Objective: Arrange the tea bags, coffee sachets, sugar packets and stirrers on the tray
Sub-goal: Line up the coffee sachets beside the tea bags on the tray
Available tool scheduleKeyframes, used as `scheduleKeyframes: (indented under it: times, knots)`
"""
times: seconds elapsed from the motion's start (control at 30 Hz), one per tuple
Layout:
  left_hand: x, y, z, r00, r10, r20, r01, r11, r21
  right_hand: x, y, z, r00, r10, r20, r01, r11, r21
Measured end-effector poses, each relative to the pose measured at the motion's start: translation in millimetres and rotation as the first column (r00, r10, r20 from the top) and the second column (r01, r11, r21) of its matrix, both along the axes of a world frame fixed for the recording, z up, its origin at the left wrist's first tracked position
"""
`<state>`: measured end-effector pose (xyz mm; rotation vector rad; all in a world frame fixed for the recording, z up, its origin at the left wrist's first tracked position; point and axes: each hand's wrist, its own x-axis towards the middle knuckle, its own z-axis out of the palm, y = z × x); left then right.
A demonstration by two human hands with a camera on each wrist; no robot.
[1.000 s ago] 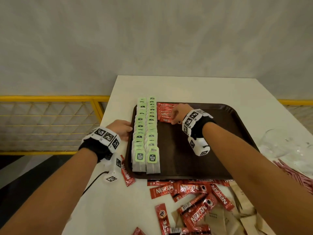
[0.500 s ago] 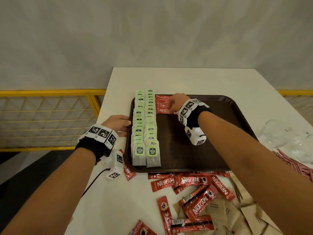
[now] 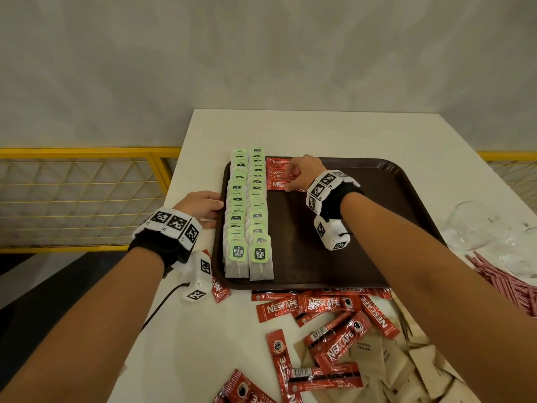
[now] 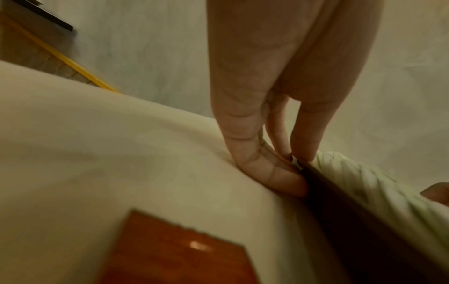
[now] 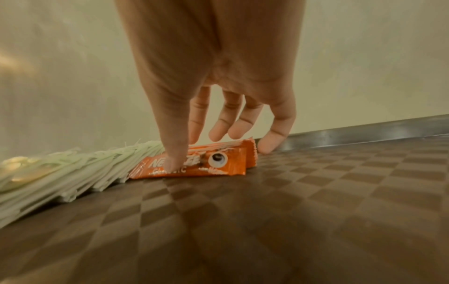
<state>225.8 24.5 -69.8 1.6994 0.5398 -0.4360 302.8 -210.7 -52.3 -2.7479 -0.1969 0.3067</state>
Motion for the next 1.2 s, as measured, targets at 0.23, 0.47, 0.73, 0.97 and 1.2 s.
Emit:
scheduleKeyframes:
  times: [0.23, 0.47, 0.73, 0.97, 1.2]
  knots:
    - [-1, -1, 0, 1.0, 0.005, 0.002, -0.005, 1.0, 0.015, -5, -20, -1, 0.926, -0.355, -0.13, 0.376, 0.899, 0.225]
    - [-1, -2, 2, 1.0, -0.006, -0.006, 0.006, 1.0, 0.028, -17, -5, -2, 0.922, -0.328, -0.205, 0.364, 0.917, 0.166]
    - [-3, -1, 4, 1.0, -0.011, -0.015, 0.011, 1.0, 0.025, -14, 3, -5, 0.939, -0.324, -0.116, 0.338, 0.93, 0.141]
    - [-9, -6, 14, 1.0, 0.009, -0.011, -0.009, 1.0, 0.013, -16, -2, -4, 0.941, -0.312, -0.131, 0.331, 0.928, 0.17]
    - [-37, 19, 50, 0.996, -0.075, 0.043, 0.063, 0.972, 0.227, -53, 6, 30, 0.99, -0.132, -0.049, 0.141, 0.937, 0.321]
